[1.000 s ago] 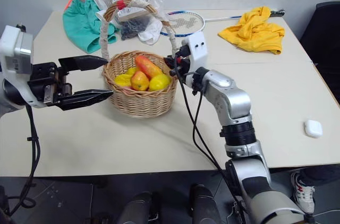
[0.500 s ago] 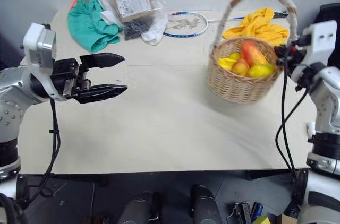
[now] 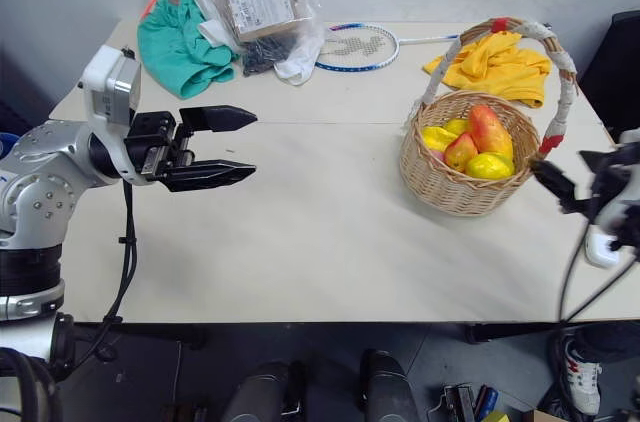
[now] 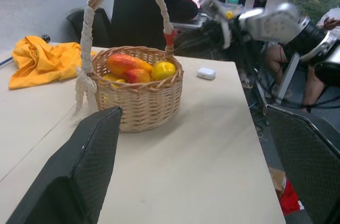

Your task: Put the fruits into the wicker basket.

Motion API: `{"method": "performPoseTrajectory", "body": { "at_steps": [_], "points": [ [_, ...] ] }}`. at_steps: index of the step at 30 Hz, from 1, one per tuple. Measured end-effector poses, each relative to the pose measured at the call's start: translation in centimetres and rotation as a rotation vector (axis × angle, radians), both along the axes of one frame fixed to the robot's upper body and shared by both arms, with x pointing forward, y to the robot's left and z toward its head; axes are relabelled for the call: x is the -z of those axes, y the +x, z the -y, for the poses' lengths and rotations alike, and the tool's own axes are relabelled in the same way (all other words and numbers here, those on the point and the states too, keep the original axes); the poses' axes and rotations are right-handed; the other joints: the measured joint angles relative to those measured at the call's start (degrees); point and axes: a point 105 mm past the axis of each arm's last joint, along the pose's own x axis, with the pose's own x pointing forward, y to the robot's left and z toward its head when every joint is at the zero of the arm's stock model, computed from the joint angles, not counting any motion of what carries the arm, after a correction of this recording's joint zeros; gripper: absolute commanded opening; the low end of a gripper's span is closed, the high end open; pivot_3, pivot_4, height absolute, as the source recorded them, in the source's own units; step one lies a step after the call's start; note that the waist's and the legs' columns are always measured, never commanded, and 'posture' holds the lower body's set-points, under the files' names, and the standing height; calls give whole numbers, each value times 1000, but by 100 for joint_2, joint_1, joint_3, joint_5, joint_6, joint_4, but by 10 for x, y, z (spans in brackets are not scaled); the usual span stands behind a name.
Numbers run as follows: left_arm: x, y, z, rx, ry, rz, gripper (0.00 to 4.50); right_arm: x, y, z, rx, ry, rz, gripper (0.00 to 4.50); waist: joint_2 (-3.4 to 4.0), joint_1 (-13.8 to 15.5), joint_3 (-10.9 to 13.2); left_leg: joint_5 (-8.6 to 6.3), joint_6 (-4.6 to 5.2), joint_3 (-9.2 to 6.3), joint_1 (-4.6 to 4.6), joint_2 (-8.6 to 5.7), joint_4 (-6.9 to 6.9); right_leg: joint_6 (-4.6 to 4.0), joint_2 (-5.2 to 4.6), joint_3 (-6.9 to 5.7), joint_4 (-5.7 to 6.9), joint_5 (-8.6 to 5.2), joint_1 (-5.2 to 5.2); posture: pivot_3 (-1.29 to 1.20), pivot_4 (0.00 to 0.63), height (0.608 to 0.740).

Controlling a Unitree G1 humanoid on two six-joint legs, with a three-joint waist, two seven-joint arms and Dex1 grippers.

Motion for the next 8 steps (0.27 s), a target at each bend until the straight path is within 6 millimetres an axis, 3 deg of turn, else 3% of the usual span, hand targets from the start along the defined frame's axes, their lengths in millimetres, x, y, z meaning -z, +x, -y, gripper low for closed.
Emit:
{"method": "performPoseTrajectory", "body": {
  "at_steps": [3,8],
  "points": [
    [4,7,-14,-26,35,-10,4500,-27,-35,12,-52,-8,-39,4399,-3,15,-1,-4,4,-12,20,4,0,-1,7,-9,-15,0,28,0,150,740],
    [-1,8,-35,-53,71,-9,4500,-30,-78,21,-168,-21,-189,4399,-12,-12,0,-31,17,-14,63,11,-20,-2,9,-13,-44,-2,79,0,150,740]
  ]
}}
